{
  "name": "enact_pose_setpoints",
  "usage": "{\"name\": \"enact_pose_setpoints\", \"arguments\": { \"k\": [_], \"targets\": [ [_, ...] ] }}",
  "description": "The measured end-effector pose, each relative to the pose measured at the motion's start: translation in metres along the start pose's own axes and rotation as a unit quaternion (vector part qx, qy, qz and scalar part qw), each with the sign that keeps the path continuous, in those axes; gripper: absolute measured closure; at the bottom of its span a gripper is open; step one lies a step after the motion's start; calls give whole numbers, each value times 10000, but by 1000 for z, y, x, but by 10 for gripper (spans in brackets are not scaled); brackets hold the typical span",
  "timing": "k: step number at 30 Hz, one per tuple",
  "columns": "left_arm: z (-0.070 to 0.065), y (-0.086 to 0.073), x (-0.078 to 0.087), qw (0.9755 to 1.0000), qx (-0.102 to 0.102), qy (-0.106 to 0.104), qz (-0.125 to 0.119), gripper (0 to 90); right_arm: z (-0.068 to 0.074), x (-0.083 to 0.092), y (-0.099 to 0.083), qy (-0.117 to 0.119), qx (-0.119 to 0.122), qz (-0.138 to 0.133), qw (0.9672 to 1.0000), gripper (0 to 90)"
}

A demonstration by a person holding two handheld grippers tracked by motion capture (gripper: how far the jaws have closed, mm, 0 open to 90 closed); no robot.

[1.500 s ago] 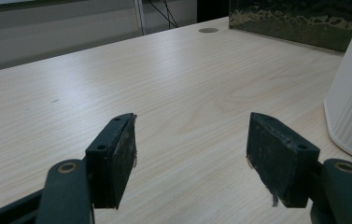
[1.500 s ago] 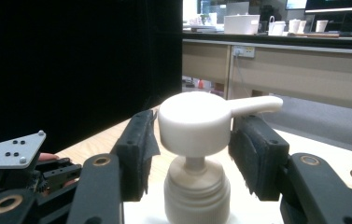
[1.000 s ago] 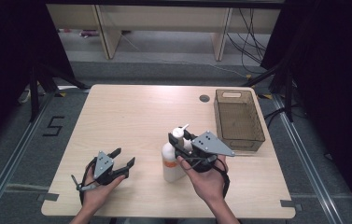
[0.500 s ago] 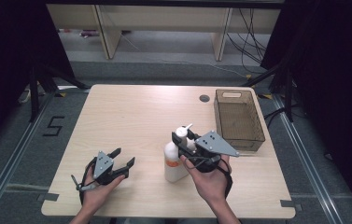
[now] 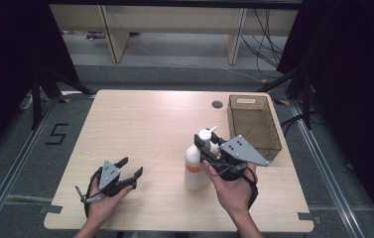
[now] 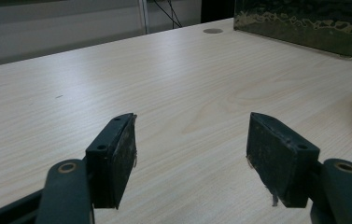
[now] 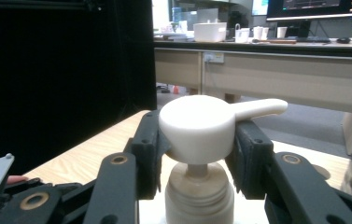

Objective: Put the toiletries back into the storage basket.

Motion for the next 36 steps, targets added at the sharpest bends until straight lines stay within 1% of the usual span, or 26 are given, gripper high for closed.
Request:
{"name": "enact_pose_setpoints", "arguments": {
  "k": [3,4,5,6,7,10,14,16,17,18,20,21,22,23,24,25,27,28,29,30,31,32,36],
  "targets": [
    [0,0,0,10000,-12,3,0,326,-6,4,3,-96,-33,-15,9999,597],
    [0,0,0,10000,-12,5,2,326,-9,5,4,-121,9,-68,9999,597],
    [0,0,0,10000,-3,5,-3,326,-11,7,4,-183,-54,-34,9998,597],
    [0,0,0,10000,2,10,-1,326,-13,8,6,-189,3,-75,9998,597],
    [0,0,0,10000,1,12,0,326,-17,10,8,-262,3,-95,9996,597],
    [1,0,0,10000,2,25,24,326,-20,12,10,-262,-46,-126,9996,597],
    [0,0,0,10000,2,26,14,325,-29,19,17,-405,-19,-216,9989,597],
    [0,0,0,10000,4,23,10,325,-33,22,19,-450,-85,-220,9987,597],
    [1,0,0,10000,3,35,33,325,-36,23,21,-486,4,-288,9984,597],
    [1,0,0,10000,4,33,28,325,-37,25,22,-508,-75,-276,9983,597],
    [1,0,0,10000,16,41,24,325,-44,28,25,-591,15,-327,9977,597],
    [1,0,0,10000,15,41,26,326,-47,30,26,-655,-30,-329,9973,597],
    [1,0,0,10000,6,37,26,325,-49,31,28,-654,-66,-363,9972,597],
    [1,0,0,10000,4,35,33,325,-52,33,29,-703,-25,-392,9968,597],
    [1,0,0,10000,4,35,31,326,-54,35,30,-742,-107,-402,9964,597],
    [1,0,0,10000,7,36,32,325,-56,36,31,-768,-58,-411,9962,597],
    [1,0,0,10000,7,36,31,326,-60,39,33,-823,-68,-439,9956,597],
    [1,0,0,10000,13,42,25,325,-63,40,34,-831,-1,-456,9955,597],
    [1,0,0,10000,15,43,25,326,-64,41,35,-857,-59,-448,9953,597],
    [1,0,0,10000,15,43,24,325,-67,43,35,-917,-36,-439,9948,597],
    [1,0,0,10000,13,38,25,325,-68,44,36,-926,-100,-450,9946,597],
    [1,0,0,10000,18,43,25,325,-72,45,37,-958,15,-468,9943,597],
    [1,0,0,10000,23,32,-5,325,-80,51,40,-1063,-101,-517,9929,597]
  ]
}}
Point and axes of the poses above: each handheld gripper's, and its own axes: x roughly backward along the jaws, y roughly out of its top, z roughly to its left, the point moved 10 cm from there along -x, roughly forward along the jaws, and after that the axes turned 9 degrees about -x, right-handed, at the moved point
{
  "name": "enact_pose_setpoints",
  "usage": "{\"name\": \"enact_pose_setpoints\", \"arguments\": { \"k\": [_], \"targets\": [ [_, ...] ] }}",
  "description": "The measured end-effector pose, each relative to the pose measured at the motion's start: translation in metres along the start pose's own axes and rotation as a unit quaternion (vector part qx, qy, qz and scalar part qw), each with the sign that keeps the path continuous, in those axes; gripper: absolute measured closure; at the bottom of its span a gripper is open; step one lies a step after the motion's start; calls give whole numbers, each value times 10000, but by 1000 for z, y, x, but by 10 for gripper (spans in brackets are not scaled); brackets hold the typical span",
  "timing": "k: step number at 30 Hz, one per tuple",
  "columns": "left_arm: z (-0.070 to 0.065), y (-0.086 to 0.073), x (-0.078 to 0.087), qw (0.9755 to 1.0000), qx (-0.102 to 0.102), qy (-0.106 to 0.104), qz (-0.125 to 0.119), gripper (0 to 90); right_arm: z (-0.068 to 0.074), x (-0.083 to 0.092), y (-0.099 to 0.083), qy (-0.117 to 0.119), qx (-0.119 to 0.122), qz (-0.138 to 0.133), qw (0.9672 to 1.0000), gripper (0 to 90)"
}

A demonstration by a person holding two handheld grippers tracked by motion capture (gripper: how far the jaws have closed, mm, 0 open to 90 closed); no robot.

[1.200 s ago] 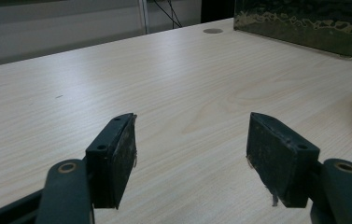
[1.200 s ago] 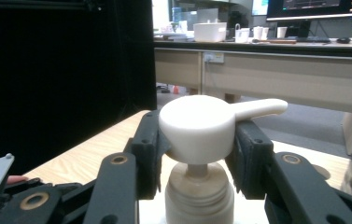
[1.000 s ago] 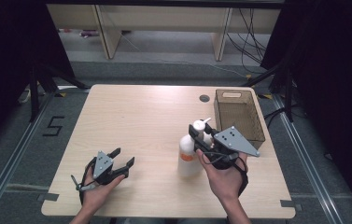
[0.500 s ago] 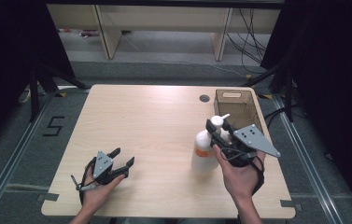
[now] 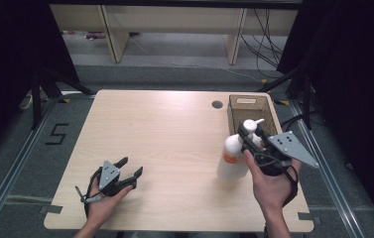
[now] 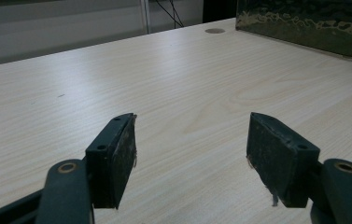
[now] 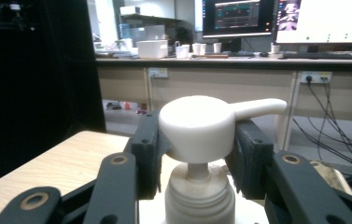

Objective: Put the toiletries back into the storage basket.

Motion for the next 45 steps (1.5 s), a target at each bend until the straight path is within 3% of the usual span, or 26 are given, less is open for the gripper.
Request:
{"name": "enact_pose_setpoints", "arguments": {
  "k": [16,22,36,45],
  "targets": [
    [0,0,0,10000,-7,2,13,326,-36,14,14,-412,-122,-178,9989,597],
    [0,0,0,10000,-6,8,14,326,-49,18,18,-607,-44,-202,9979,596],
    [0,0,0,10000,2,1,11,326,-61,20,31,-809,4,-405,9959,596],
    [0,0,0,10000,-5,4,12,326,-60,16,42,-791,-35,-508,9956,597]
  ]
}}
Point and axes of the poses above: each handheld gripper's, and its own axes: x roughly backward along the jaws, y roughly out of its top, z roughly to its left, the point moved 10 cm from there along -x, roughly forward along the jaws, and after that the axes turned 9 degrees about -x, right-handed, at the moved point
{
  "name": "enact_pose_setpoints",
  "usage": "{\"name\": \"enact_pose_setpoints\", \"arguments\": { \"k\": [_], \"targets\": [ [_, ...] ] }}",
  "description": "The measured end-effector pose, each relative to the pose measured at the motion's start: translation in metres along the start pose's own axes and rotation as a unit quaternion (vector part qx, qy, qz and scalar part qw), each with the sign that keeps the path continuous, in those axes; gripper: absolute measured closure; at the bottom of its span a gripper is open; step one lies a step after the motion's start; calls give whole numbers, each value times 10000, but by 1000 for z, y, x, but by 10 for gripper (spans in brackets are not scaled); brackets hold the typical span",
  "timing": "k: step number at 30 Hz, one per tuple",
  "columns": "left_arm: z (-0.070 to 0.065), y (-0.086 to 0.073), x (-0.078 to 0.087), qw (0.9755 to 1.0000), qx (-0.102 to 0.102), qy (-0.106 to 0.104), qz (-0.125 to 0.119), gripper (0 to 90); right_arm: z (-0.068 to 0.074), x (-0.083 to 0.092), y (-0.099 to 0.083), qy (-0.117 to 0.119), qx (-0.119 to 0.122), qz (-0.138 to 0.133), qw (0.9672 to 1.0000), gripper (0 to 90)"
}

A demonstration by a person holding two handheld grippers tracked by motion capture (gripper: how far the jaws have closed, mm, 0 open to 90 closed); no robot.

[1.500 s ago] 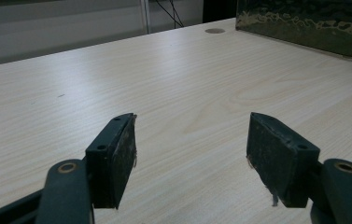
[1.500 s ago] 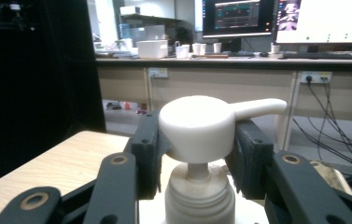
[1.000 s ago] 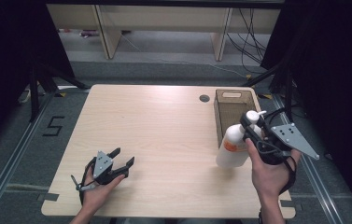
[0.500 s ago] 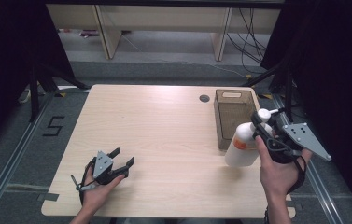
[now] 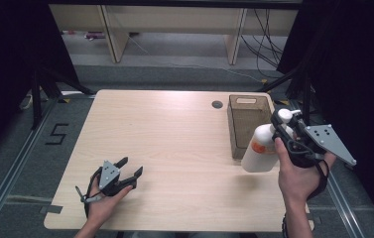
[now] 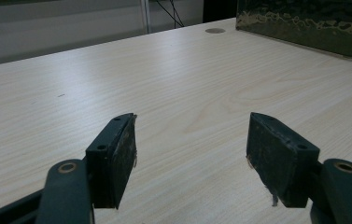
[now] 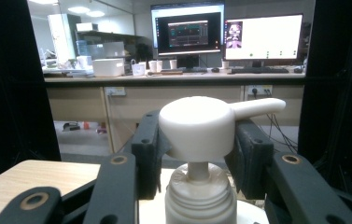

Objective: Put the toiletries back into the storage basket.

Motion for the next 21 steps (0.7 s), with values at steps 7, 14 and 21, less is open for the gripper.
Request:
{"name": "enact_pose_setpoints", "arguments": {
  "k": [7,14,21],
  "targets": [
    [0,0,0,10000,-8,-7,4,327,1,-5,8,6,45,-68,10000,597],
    [0,0,0,10000,-3,-15,0,327,2,-10,13,-18,57,-141,9999,597],
    [0,0,0,10000,-6,-13,1,327,3,-16,19,-18,53,-211,9998,597]
  ]
}}
Point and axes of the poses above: each handheld gripper's, and its own axes: x roughly backward along the jaws, y roughly out of its top, z roughly to its left, the point moved 10 cm from there along -x, roughly forward along the jaws, and after that the axes turned 9 degrees about -x, right-handed, at the moved point
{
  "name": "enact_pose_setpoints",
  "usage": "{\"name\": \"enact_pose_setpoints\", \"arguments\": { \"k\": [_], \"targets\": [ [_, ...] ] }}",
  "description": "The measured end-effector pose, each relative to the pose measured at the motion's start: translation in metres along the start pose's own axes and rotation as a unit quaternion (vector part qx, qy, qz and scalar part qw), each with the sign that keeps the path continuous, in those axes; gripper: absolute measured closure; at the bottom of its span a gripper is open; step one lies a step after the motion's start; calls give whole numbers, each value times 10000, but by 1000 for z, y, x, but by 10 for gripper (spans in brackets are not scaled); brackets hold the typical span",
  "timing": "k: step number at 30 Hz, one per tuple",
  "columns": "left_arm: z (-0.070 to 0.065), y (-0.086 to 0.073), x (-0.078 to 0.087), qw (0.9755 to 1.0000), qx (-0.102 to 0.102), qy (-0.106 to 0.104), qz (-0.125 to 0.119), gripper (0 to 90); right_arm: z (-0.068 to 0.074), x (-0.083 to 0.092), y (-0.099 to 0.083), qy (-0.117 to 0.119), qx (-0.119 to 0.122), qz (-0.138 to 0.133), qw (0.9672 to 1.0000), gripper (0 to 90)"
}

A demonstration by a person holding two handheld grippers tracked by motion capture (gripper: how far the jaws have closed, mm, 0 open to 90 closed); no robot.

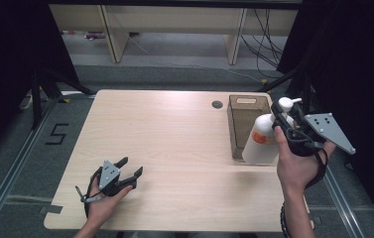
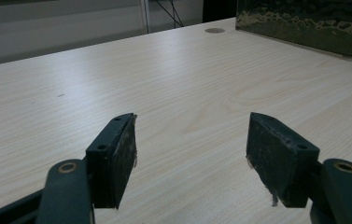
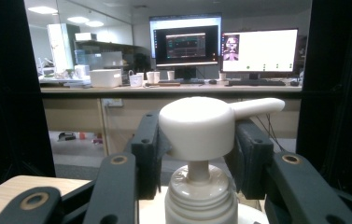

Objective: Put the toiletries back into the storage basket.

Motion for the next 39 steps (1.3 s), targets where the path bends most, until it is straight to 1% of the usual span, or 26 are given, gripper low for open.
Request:
{"name": "enact_pose_setpoints", "arguments": {
  "k": [1,3,4,7,8,9,11,18,19,20,21,23,24,25,26,28,30,31,33,36,38,39],
  "targets": [
    [0,0,0,10000,0,2,1,327,-1,-1,1,-14,39,-18,10000,597],
    [0,0,0,10000,-1,3,1,327,0,-3,1,-3,-46,-13,10000,597],
    [0,0,0,10000,-5,1,0,327,-2,-4,2,-31,1,-5,10000,597],
    [0,0,0,10000,4,-3,-5,327,-3,-8,3,-29,-17,-29,10000,597],
    [0,0,0,10000,0,-2,-3,327,-4,-9,4,-48,23,-30,10000,597],
    [0,0,0,10000,9,3,-4,327,-3,-10,4,-53,-10,-31,10000,596],
    [0,0,0,10000,1,-2,-5,327,-4,-12,5,-59,25,-33,10000,597],
    [0,0,0,10000,23,7,1,327,-7,-19,5,-103,-19,0,9999,597],
    [0,0,0,10000,17,2,-1,327,-8,-21,6,-103,20,8,9999,597],
    [0,0,0,10000,12,1,1,327,-7,-22,6,-108,-18,21,9999,597],
    [0,0,0,10000,10,-3,0,327,-8,-23,6,-110,27,23,9999,597],
    [0,0,0,10000,3,-5,-2,327,-8,-26,5,-126,4,55,9999,597],
    [0,0,0,10000,6,-3,-2,327,-9,-27,5,-128,45,58,9999,597],
    [0,0,0,10000,21,5,0,327,-9,-28,5,-125,7,69,9999,597],
    [0,0,0,10000,19,0,0,327,-10,-29,6,-146,46,56,9999,597],
    [0,0,0,10000,20,-2,5,327,-11,-31,5,-142,48,87,9998,597],
    [0,0,0,10000,21,-4,2,327,-11,-34,5,-145,-29,103,9998,597],
    [0,0,0,10000,20,-5,1,327,-11,-34,5,-161,-9,136,9998,597],
    [0,0,0,10000,19,-6,2,327,-12,-37,6,-173,-1,90,9998,597],
    [0,0,0,10000,20,-9,4,327,-13,-40,6,-188,-4,107,9998,597],
    [0,0,0,10000,22,-8,2,327,-14,-42,6,-197,55,110,9997,597],
    [0,0,0,10000,26,-9,2,327,-14,-43,6,-206,25,100,9997,597]
  ]
}}
Point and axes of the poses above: each handheld gripper's, and its own axes: x roughly backward along the jaws, y roughly out of its top, z roughly to its left, the point moved 10 cm from there along -x, roughly forward along the jaws, and after that the axes turned 9 degrees about -x, right-handed, at the moved point
